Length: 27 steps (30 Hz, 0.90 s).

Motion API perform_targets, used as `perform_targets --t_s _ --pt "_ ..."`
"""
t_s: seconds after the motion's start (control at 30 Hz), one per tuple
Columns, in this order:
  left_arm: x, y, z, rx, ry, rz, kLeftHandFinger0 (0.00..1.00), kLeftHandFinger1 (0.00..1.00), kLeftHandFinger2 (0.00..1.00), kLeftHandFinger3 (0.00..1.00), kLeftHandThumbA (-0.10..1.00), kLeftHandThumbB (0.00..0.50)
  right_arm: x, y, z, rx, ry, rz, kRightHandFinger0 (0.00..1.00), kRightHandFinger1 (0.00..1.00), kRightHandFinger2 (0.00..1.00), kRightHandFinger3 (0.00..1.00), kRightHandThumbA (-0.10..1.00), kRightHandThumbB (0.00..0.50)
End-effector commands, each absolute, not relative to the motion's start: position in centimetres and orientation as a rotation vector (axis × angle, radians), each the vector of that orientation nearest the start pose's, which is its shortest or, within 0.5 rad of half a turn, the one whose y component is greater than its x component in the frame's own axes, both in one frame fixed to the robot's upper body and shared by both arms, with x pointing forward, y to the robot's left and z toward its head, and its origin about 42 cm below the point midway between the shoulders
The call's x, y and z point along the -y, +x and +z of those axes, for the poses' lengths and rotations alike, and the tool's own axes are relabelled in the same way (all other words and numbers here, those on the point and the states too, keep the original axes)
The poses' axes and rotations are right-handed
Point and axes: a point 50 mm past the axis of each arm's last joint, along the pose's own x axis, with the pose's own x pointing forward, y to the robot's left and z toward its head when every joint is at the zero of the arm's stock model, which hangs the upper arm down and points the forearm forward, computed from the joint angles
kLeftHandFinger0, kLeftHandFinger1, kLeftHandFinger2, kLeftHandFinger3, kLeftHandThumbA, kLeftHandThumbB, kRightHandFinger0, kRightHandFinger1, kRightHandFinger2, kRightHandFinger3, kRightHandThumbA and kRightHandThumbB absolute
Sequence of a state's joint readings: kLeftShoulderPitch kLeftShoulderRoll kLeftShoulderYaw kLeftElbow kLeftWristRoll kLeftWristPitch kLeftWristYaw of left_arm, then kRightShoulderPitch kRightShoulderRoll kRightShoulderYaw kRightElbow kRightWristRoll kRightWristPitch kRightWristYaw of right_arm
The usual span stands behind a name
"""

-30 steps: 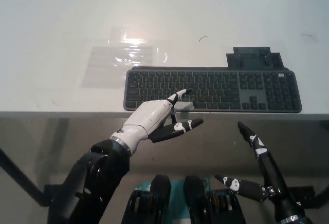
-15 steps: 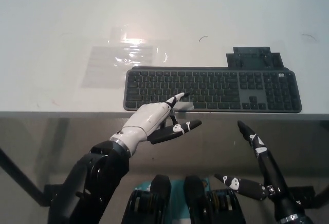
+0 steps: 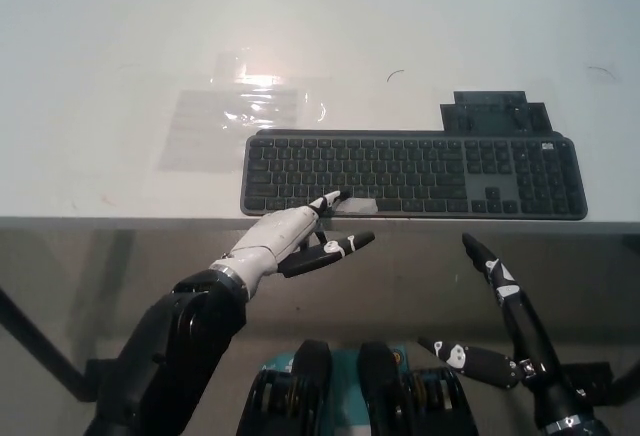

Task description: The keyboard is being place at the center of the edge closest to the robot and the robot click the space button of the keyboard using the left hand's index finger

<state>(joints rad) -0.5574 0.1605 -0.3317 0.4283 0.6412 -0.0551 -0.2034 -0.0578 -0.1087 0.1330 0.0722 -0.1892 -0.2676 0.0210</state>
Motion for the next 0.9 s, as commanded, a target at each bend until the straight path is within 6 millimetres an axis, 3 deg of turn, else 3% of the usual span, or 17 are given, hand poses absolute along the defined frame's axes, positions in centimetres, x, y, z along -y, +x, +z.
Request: perform_targets --t_s 0.0,0.1,0.23,0.37,0.4,0.47,0.5,0.53,0.57,0.6,0.63,0.67,0.7,0.73,0.77,0.83,0.87 --pt "-14.1 45.2 16.9 0.207 0.982 -0.481 0.06 0.29 0.45 1.0 1.0 0.393 20.1 30.4 12.4 0.339 -0.3 0.203 1.0 1.0 1.0 1.0 1.0 0.407" --pt "-14.0 45.1 15.4 0.166 0.984 -0.504 0.1 0.37 0.51 1.0 1.0 0.408 20.1 30.5 12.5 0.344 -0.303 0.204 1.0 1.0 1.0 1.0 1.0 0.404" --pt "-13.4 44.5 13.7 0.138 1.005 -0.54 0.16 0.39 0.5 1.0 1.0 0.395 20.3 30.7 12.7 0.346 -0.309 0.2 1.0 1.0 1.0 1.0 1.0 0.414" --pt "-12.5 42.9 11.4 0.126 1.0 -0.597 0.15 0.34 0.4 1.0 1.0 0.394 20.4 31.0 12.9 0.347 -0.307 0.197 1.0 1.0 1.0 1.0 1.0 0.414" --pt "-12.3 42.2 10.5 0.116 1.005 -0.613 0.25 0.39 0.44 1.0 1.0 0.378 20.3 31.1 12.9 0.352 -0.306 0.196 1.0 1.0 1.0 1.0 1.0 0.415" --pt "-11.9 41.3 9.5 0.108 0.994 -0.632 0.23 0.23 0.31 1.0 1.0 0.343 20.4 31.1 12.9 0.354 -0.306 0.196 1.0 1.0 1.0 1.0 1.0 0.417" --pt "-11.8 40.6 9.1 0.101 0.993 -0.648 0.26 0.24 0.33 1.0 1.0 0.325 20.3 31.1 12.9 0.353 -0.307 0.194 1.0 1.0 1.0 1.0 1.0 0.418" --pt "-11.7 40.2 8.7 0.097 0.992 -0.656 0.33 0.36 0.44 1.0 1.0 0.333 20.4 31.1 13.0 0.354 -0.304 0.192 1.0 1.0 1.0 1.0 1.0 0.414" --pt "-11.5 39.7 8.3 0.094 0.986 -0.669 0.22 0.26 0.34 1.0 1.0 0.347 20.4 31.2 13.0 0.355 -0.304 0.189 1.0 1.0 1.0 1.0 1.0 0.413" --pt "-11.4 39.6 8.2 0.093 0.987 -0.673 0.21 0.26 0.35 1.0 1.0 0.354 20.5 31.3 13.0 0.357 -0.304 0.188 1.0 1.0 1.0 1.0 1.0 0.412" --pt "-11.4 38.9 8.1 0.08 1.004 -0.678 0.27 0.3 0.38 1.0 1.0 0.347 20.5 31.3 13.0 0.36 -0.303 0.188 1.0 1.0 1.0 1.0 1.0 0.411" --pt "-11.5 38.6 8.0 0.077 1.004 -0.673 0.17 0.2 0.3 1.0 1.0 0.336 20.4 31.3 13.0 0.355 -0.305 0.191 1.0 1.0 1.0 1.0 1.0 0.42" --pt "-11.6 38.5 7.9 0.075 1.004 -0.672 0.16 0.23 0.34 1.0 1.0 0.338 20.4 31.3 13.0 0.351 -0.308 0.192 1.0 1.0 1.0 1.0 1.0 0.427" --pt "-11.8 38.5 7.8 0.071 1.003 -0.672 0.26 0.35 0.45 1.0 1.0 0.349 20.3 31.3 13.0 0.347 -0.309 0.194 1.0 1.0 1.0 1.0 1.0 0.428" --pt "-12.0 38.4 7.7 0.07 0.997 -0.672 0.28 0.33 0.45 1.0 1.0 0.354 20.2 31.2 12.9 0.349 -0.312 0.192 1.0 1.0 1.0 1.0 1.0 0.418" --pt "-12.2 38.2 7.5 0.07 0.991 -0.668 0.21 0.26 0.4 1.0 1.0 0.359 20.2 31.2 12.8 0.353 -0.307 0.192 1.0 1.0 1.0 1.0 1.0 0.405" --pt "-12.3 38.1 7.5 0.069 0.986 -0.666 0.12 0.17 0.33 1.0 1.0 0.37 20.2 31.2 12.8 0.352 -0.303 0.189 1.0 1.0 1.0 1.0 1.0 0.409"
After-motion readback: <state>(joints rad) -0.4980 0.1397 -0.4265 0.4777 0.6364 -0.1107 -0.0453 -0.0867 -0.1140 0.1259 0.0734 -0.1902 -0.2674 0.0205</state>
